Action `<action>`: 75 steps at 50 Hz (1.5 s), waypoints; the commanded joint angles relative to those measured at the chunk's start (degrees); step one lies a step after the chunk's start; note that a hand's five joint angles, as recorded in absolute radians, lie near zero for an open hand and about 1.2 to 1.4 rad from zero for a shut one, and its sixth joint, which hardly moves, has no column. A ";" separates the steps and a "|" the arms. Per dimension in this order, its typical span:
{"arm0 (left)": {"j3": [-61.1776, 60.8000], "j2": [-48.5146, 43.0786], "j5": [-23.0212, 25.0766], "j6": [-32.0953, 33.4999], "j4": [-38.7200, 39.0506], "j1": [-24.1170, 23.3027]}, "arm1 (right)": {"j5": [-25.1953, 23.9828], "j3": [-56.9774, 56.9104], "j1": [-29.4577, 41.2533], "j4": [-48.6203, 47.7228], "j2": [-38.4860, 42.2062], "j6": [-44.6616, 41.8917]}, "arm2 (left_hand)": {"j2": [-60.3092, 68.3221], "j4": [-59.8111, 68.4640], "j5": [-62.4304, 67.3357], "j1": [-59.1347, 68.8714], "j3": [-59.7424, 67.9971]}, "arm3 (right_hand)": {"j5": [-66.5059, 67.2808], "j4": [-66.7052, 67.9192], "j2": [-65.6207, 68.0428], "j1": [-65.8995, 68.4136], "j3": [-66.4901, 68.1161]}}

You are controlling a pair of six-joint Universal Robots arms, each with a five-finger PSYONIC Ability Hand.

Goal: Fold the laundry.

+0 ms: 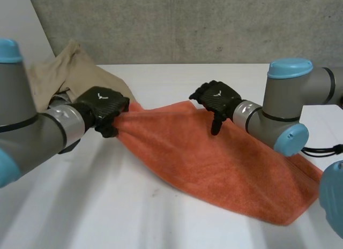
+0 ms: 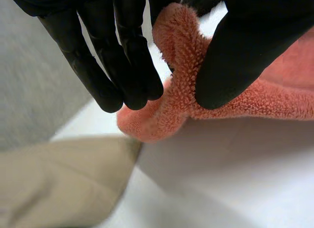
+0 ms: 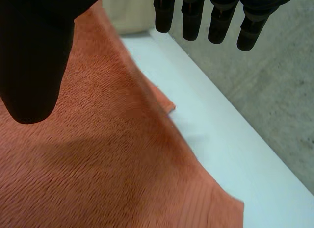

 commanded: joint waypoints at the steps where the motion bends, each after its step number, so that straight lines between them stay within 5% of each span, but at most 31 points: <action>1: -9.34 17.84 0.31 3.53 0.37 -2.42 | -10.06 -10.07 1.97 3.71 8.04 3.02 | 11.61 11.58 14.57 13.33 12.12 | -2.84 -2.03 -2.16 -3.55 -2.03; 4: -10.93 19.88 0.40 3.98 1.16 -2.34 | -10.07 -12.10 2.23 4.94 10.07 3.02 | 11.61 11.58 14.57 13.33 12.12 | -2.04 -1.23 -1.35 -2.75 -1.22; 7: -12.34 20.50 0.57 4.68 2.92 -1.90 | -9.81 -14.83 2.41 5.47 12.36 2.94 | 11.61 11.58 14.57 13.33 12.12 | 32.36 33.17 33.04 31.65 33.17; 9: -12.60 19.54 0.49 5.20 4.76 -1.20 | -8.41 -17.10 2.23 5.21 13.24 2.67 | 11.61 11.58 14.57 13.33 12.12 | 66.96 67.78 67.65 66.26 67.78; 17: -1.57 7.87 -3.01 10.21 11.01 1.53 | 13.12 -22.13 -0.22 -6.36 4.92 -0.49 | 11.61 11.58 14.57 13.33 12.12 | 67.16 67.97 67.84 66.45 67.97; 23: 14.70 1.26 -12.24 6.37 8.29 -1.97 | 13.57 -14.77 -2.24 -17.97 -6.60 0.39 | 11.61 11.58 14.57 13.33 12.12 | 67.16 67.97 67.84 66.45 67.97; 29: 16.33 0.81 -15.59 -1.89 4.60 -6.63 | 14.98 0.42 -3.91 -23.00 -16.97 0.65 | 11.61 11.58 14.57 13.33 12.12 | 67.16 67.97 67.84 66.45 67.97; 36: 1.06 1.87 -16.21 -3.94 6.78 -12.08 | 12.44 23.26 -6.90 -22.57 -24.54 0.65 | 11.61 11.58 14.57 13.33 12.12 | 67.16 67.97 67.84 66.45 67.97; 43: -5.13 -4.10 -17.62 -1.74 15.39 -13.06 | 6.99 39.12 -8.84 -23.00 -23.41 -0.05 | 11.61 11.58 14.57 13.33 12.12 | 67.16 67.97 67.84 66.45 67.97; 47: -2.25 -6.74 -16.93 -2.00 18.74 -8.68 | 5.93 41.86 -9.72 -24.85 -23.50 -0.93 | -34.32 -34.35 -31.36 -32.60 -33.81 | 67.16 67.97 67.84 66.45 67.97; 51: 3.72 -8.50 -13.68 -2.26 18.66 -5.68 | 6.10 38.97 -9.02 -24.77 -25.77 0.38 | -58.39 -58.42 -55.43 -56.67 -57.88 | 67.16 67.97 67.84 66.45 67.97; 60: 21.66 -18.16 -6.64 -3.93 11.63 -5.85 | 4.96 32.98 -3.84 -19.14 -34.74 5.39 | -58.39 -58.42 -55.43 -56.67 -57.88 | 67.16 67.97 67.84 66.45 67.97; 73: 50.50 -41.81 -0.66 -6.30 -5.42 -12.79 | 1.45 29.73 3.02 -17.03 -48.27 16.37 | -58.39 -58.42 -55.43 -56.67 -57.88 | 67.16 67.97 67.84 66.45 67.97; 75: 51.29 -43.31 -0.04 -6.04 -7.53 -13.84 | 1.36 29.46 2.59 -16.77 -48.72 18.22 | -30.62 -30.66 -27.66 -28.90 -30.12 | 67.16 67.97 67.84 66.45 67.97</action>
